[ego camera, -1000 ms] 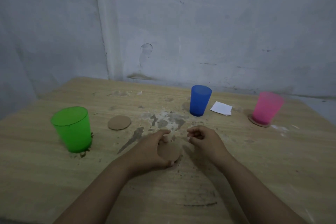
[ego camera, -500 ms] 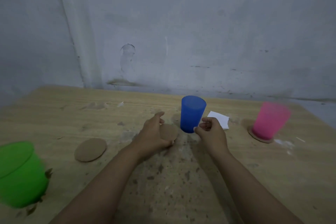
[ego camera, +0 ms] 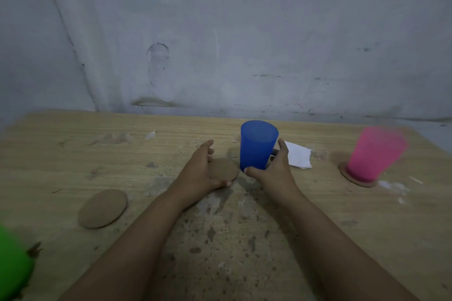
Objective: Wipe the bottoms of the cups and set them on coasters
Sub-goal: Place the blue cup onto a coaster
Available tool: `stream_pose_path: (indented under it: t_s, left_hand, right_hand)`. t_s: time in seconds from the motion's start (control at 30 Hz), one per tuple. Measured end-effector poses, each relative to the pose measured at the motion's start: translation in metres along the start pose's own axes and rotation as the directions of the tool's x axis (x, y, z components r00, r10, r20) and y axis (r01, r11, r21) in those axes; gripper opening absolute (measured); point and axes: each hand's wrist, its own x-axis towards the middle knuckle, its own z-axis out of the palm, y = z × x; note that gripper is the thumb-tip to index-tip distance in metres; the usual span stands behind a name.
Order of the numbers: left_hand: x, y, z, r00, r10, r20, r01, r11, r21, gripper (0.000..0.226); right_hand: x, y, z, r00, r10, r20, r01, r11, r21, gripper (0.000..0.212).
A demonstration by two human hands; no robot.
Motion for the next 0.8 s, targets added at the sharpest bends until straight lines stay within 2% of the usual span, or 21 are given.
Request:
stream_pose_path:
  t_s: [0.13,0.33,0.5,0.8]
  left_hand:
    - [-0.002,-0.004,0.001,1.0,0.011,-0.009,-0.011,1.0,0.003,0.114]
    - [-0.002,-0.008,0.001,1.0,-0.014,-0.011,0.014,0.998,0.067,0.115]
    - [-0.001,-0.007,0.006,0.999,-0.01,-0.04,0.012,0.999,0.051,0.111]
    - [0.005,0.01,0.027,0.999,0.004,0.042,-0.004,1.0,-0.013,0.121]
  right_hand:
    - [-0.001,-0.005,0.008,0.999,-0.036,-0.018,0.037,0.997,0.067,0.106]
    - [0.0,-0.009,0.008,0.998,-0.006,-0.062,0.01,0.998,0.061,0.069]
    - [0.003,-0.01,0.002,0.998,-0.02,-0.066,0.024,0.998,0.066,0.066]
    - [-0.001,-0.023,-0.008,0.997,-0.064,-0.034,0.066,0.995,0.069,0.069]
